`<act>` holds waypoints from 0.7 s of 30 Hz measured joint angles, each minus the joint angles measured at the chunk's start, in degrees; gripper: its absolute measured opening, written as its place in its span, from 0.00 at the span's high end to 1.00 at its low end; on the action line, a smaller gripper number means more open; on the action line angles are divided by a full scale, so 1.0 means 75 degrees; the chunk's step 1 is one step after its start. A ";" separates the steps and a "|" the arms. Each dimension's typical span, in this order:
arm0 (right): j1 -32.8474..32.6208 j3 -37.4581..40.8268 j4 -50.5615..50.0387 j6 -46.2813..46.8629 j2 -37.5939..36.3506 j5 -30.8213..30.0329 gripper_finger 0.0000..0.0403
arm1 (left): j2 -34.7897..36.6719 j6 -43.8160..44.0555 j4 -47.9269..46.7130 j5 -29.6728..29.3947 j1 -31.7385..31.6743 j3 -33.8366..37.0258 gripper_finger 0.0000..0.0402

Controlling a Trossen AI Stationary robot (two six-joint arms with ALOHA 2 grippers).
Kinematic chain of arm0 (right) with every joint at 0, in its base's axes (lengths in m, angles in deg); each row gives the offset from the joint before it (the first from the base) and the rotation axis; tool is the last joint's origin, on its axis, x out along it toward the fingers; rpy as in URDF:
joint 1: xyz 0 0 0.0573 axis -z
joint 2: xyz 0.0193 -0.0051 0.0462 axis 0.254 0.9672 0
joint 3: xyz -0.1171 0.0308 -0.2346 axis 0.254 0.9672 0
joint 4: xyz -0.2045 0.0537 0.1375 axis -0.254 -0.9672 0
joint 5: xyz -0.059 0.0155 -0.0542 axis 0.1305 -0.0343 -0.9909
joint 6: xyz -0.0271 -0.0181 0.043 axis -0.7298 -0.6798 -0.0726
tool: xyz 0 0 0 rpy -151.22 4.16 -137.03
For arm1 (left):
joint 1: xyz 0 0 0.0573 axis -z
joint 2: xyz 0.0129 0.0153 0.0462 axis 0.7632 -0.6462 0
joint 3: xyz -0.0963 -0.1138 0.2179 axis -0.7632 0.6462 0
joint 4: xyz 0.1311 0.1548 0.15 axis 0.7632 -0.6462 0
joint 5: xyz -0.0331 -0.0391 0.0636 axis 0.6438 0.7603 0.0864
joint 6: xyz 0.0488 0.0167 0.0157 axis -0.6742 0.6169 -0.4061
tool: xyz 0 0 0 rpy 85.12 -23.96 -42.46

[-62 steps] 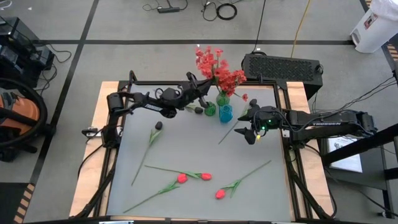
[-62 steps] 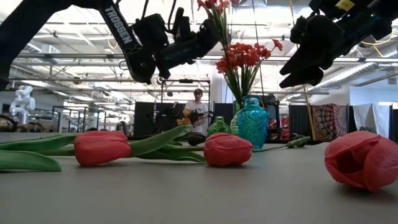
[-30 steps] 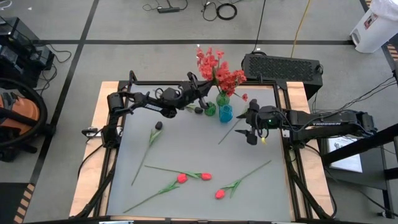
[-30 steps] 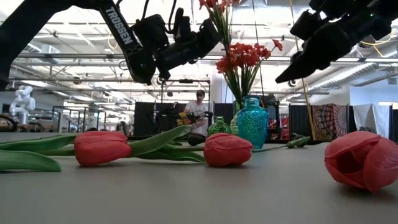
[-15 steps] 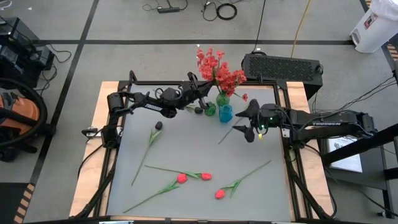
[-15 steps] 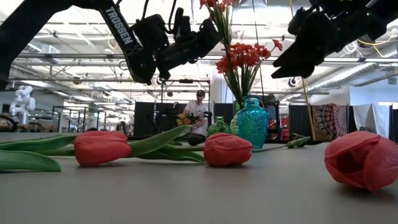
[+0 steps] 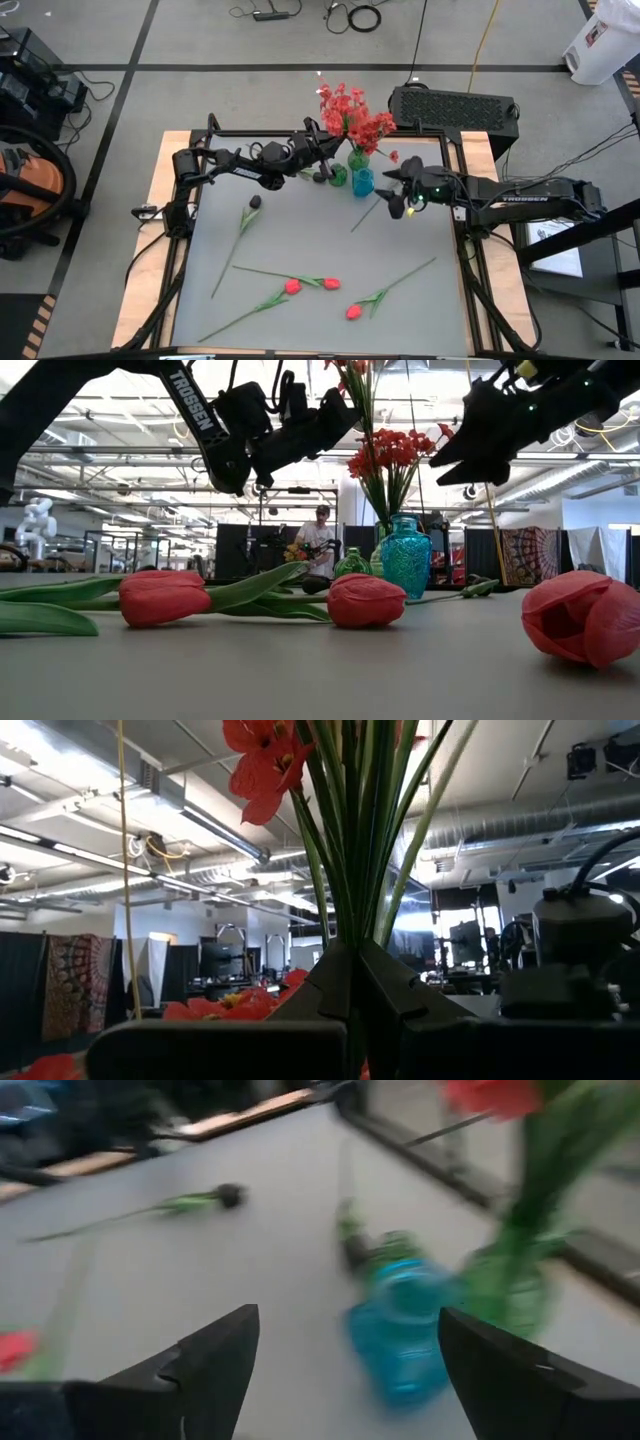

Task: Sort flowers into vase by color
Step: Put the red flowers into the top green vase

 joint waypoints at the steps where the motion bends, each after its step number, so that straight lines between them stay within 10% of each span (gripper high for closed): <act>1: 0.0000 0.0000 -0.0002 -0.0312 0.0000 -0.0350 0.26 | 0.0000 -0.0001 0.0001 0.0000 0.0000 0.0000 0.98; 8: 0.0415 0.0000 0.0060 -0.1617 0.0000 -0.2142 0.26 | 0.0006 -0.0004 -0.0046 0.0003 -0.0006 0.0000 0.98; 21: 0.2670 0.0001 0.1770 -0.3036 0.1212 -0.2285 0.35 | 0.0009 -0.0005 -0.0049 0.0003 0.0009 -0.0006 0.98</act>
